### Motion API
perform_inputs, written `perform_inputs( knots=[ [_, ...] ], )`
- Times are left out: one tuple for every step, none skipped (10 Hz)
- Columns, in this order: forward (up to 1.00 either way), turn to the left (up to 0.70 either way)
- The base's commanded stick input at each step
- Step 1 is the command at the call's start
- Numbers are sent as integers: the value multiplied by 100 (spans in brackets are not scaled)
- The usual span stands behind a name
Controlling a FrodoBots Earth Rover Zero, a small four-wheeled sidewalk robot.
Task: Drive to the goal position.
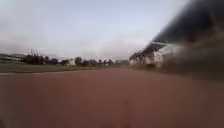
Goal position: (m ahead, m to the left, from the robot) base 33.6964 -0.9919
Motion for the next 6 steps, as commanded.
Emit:
perform_inputs(
  knots=[
    [70, -25],
    [70, -25],
    [70, -25],
    [70, -25],
    [70, -25],
    [70, -25]
  ],
)
